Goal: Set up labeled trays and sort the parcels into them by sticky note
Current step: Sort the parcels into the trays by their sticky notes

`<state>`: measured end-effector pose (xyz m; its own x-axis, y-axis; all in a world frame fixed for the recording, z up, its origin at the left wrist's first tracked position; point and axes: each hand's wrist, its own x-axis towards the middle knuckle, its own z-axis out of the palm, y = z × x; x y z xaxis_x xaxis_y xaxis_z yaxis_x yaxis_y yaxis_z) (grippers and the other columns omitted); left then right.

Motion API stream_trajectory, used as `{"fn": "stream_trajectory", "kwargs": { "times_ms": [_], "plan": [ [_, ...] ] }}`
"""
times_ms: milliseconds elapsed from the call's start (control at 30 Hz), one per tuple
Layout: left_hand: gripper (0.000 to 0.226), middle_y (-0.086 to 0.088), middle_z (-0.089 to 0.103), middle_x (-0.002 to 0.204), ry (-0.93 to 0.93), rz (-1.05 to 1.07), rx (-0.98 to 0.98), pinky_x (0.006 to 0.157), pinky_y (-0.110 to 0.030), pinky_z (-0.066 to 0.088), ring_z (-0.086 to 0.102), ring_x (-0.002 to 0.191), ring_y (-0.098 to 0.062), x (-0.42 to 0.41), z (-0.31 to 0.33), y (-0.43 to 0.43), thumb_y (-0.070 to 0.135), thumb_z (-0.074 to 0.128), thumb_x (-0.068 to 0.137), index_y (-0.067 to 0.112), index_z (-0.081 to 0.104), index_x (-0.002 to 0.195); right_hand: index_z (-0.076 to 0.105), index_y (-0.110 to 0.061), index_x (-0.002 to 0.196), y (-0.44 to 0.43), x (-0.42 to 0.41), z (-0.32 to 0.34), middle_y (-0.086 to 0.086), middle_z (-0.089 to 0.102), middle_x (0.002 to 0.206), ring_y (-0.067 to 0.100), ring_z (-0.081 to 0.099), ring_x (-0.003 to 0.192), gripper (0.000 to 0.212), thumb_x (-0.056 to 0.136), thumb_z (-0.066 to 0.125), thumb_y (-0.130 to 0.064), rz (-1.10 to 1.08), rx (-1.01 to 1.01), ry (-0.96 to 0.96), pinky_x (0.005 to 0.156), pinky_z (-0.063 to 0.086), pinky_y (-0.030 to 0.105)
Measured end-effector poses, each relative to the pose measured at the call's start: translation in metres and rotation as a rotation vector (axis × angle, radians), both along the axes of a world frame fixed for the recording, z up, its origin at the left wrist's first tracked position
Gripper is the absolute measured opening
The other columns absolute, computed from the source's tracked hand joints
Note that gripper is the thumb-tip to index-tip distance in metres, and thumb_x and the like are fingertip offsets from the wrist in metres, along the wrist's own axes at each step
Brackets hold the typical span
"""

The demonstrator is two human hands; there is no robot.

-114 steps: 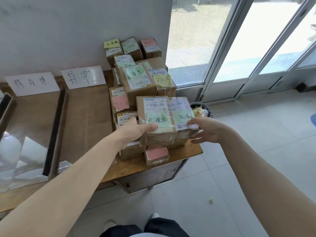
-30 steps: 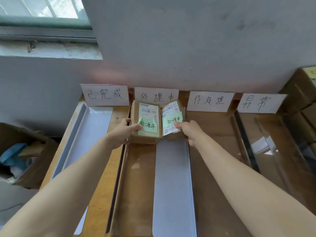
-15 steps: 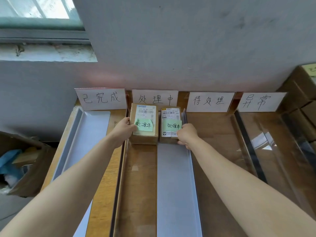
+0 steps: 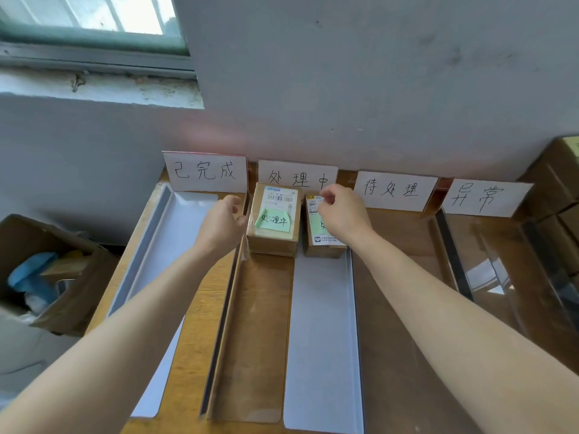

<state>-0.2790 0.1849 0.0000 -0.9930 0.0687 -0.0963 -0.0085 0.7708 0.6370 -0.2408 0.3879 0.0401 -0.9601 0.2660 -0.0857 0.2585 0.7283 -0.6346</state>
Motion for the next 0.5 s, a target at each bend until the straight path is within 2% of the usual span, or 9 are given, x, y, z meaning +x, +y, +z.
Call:
{"fn": "stream_trajectory", "kwargs": {
  "times_ms": [133, 200, 267, 367, 500],
  "plan": [
    [0.040, -0.012, 0.056, 0.125, -0.005, 0.030, -0.044, 0.091, -0.033, 0.042, 0.053, 0.112, -0.025, 0.020, 0.002, -0.018, 0.012, 0.050, 0.093, 0.007, 0.047, 0.132, 0.058, -0.008, 0.121, -0.018, 0.009, 0.016, 0.008, 0.059, 0.122, 0.022, 0.054, 0.111, 0.028, 0.096, 0.046, -0.014, 0.091, 0.057, 0.054, 0.086, 0.044, 0.031],
    [0.039, -0.011, 0.055, 0.127, 0.022, 0.022, -0.064, 0.091, -0.033, 0.041, 0.053, 0.113, -0.024, 0.030, 0.008, -0.023, 0.012, 0.050, 0.093, 0.007, 0.048, 0.131, 0.056, -0.008, 0.124, -0.027, 0.014, 0.023, 0.008, 0.058, 0.125, 0.021, 0.053, 0.113, 0.030, 0.097, 0.046, -0.016, 0.145, 0.110, 0.095, 0.083, 0.043, 0.027],
    [0.038, -0.012, 0.054, 0.128, 0.068, 0.002, -0.076, 0.094, -0.033, 0.041, 0.052, 0.115, -0.024, 0.038, 0.018, -0.025, 0.012, 0.049, 0.094, 0.007, 0.047, 0.132, 0.054, -0.007, 0.127, -0.034, 0.021, 0.031, 0.010, 0.057, 0.127, 0.021, 0.051, 0.115, 0.033, 0.097, 0.046, -0.017, 0.195, 0.178, 0.138, 0.087, 0.043, 0.028],
    [0.039, -0.012, 0.052, 0.130, 0.192, -0.064, -0.124, 0.098, -0.036, 0.041, 0.049, 0.117, -0.026, 0.046, 0.042, -0.021, 0.010, 0.049, 0.094, 0.007, 0.047, 0.133, 0.054, -0.007, 0.125, -0.038, 0.033, 0.047, 0.010, 0.056, 0.125, 0.024, 0.048, 0.116, 0.032, 0.096, 0.047, -0.019, 0.250, 0.304, 0.220, 0.095, 0.039, 0.035],
    [0.038, -0.013, 0.052, 0.129, 0.389, -0.187, -0.157, 0.097, -0.038, 0.040, 0.047, 0.118, -0.029, 0.059, 0.090, 0.004, 0.010, 0.049, 0.094, 0.007, 0.049, 0.132, 0.057, -0.005, 0.117, -0.030, 0.057, 0.076, 0.010, 0.057, 0.121, 0.026, 0.049, 0.112, 0.028, 0.095, 0.049, -0.020, 0.270, 0.442, 0.381, 0.092, 0.036, 0.034]
  ]
}}
